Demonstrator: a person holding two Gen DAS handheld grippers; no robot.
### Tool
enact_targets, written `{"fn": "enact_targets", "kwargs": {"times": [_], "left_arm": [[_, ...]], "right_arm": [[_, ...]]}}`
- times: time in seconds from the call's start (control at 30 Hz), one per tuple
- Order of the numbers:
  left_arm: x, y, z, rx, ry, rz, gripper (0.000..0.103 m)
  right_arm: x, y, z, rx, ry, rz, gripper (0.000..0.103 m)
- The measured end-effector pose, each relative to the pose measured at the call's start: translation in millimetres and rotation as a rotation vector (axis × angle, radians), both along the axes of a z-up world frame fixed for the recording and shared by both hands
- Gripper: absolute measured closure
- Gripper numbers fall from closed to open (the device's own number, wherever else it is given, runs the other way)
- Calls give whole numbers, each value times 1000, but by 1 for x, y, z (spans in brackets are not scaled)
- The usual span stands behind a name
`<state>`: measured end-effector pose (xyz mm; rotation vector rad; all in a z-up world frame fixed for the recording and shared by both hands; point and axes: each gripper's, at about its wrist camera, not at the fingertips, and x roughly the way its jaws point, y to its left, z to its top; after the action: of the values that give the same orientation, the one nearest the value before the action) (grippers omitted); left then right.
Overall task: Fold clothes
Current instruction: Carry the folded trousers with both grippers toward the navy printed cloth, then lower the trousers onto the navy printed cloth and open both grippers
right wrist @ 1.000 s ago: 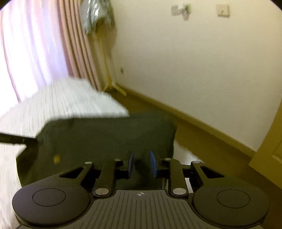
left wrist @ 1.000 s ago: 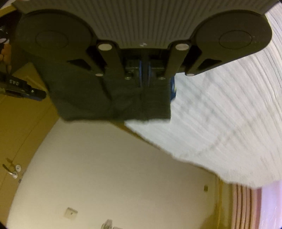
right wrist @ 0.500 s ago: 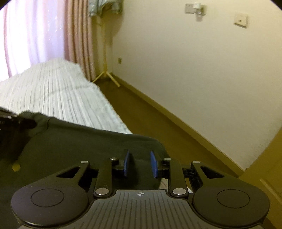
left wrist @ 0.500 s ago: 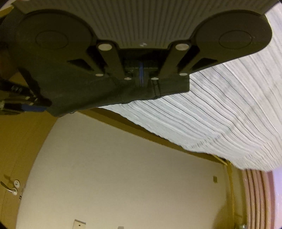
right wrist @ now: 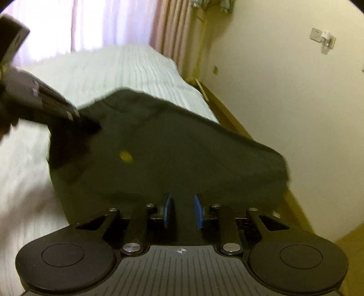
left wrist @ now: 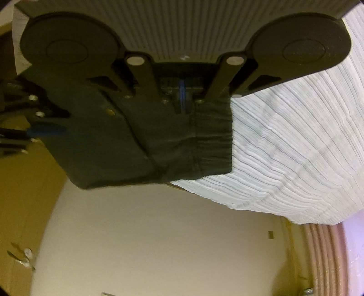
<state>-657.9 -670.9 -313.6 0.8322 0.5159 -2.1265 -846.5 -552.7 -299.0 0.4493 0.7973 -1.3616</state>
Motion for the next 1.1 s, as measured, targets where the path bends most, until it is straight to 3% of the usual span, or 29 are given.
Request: {"fn": "enact_targets", "kwargs": {"times": [0.07,0.13,0.2,0.3,0.37,0.47,0.57,0.87,0.9,0.93,0.97,1.0,1.1], "left_arm": [[0,7,6,-47,-58,13,100],[7,11,13,-37,-49,33,101],[14,19,23,-12,-4,52,101],[18,35,30,11,37,42,99],[14,45,24,32,17,50,98],[11,53,21,80,4,119,98],[12,68,36,124,4,172,97],[33,135,92,184,-35,219,72],[37,142,98,184,-44,221,70],[42,150,105,183,-53,224,69],[47,158,111,183,-62,226,67],[52,166,118,178,-76,229,65],[63,184,135,173,-103,238,60]], "right_arm": [[-12,7,7,42,28,-49,79],[-26,18,14,67,48,-105,79],[-33,33,25,56,13,-135,79],[-35,53,42,-14,-131,-151,79],[-29,63,42,-29,-221,-167,79],[-19,73,18,65,-232,-223,79],[-15,92,23,45,-213,-287,79],[18,129,60,136,-304,-511,78],[22,132,64,154,-308,-538,71],[28,136,68,160,-320,-564,44],[34,140,72,166,-333,-591,31],[41,146,79,158,-341,-597,23],[59,164,99,142,-361,-612,23]]}}
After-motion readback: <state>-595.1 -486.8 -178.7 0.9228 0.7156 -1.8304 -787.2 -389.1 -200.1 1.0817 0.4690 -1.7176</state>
